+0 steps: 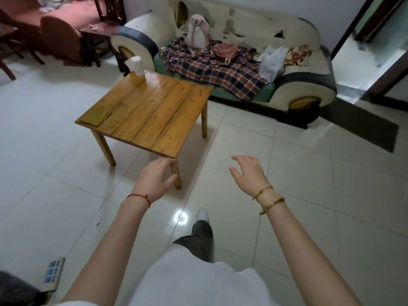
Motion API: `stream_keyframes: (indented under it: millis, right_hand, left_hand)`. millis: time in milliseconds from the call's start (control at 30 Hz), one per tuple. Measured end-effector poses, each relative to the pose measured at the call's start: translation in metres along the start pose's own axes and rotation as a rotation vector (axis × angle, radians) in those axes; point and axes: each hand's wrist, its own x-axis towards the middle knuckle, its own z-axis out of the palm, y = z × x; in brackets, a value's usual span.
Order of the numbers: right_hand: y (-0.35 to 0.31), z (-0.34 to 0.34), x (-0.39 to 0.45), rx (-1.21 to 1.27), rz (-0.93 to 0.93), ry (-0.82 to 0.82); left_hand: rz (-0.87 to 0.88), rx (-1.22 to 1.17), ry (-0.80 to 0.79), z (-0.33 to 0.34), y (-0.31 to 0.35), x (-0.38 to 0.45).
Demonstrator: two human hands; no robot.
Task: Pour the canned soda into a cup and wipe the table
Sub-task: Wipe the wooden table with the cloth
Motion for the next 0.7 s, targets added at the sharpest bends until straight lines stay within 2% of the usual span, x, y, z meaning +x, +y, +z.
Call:
stream_keyframes:
  millis: [400,700]
  right_hand:
    - [0.01,-0.074,0.23,0.002,-0.063,0.044]
    - [0.001,-0.07,0.347,0.043,-0.149,-0.059]
  left_hand:
    - [0.003,0.014,0.04,-0.03,0.002,0.231]
    - [-0.111,0.033,0.035,-0.035,-0.012,0.317]
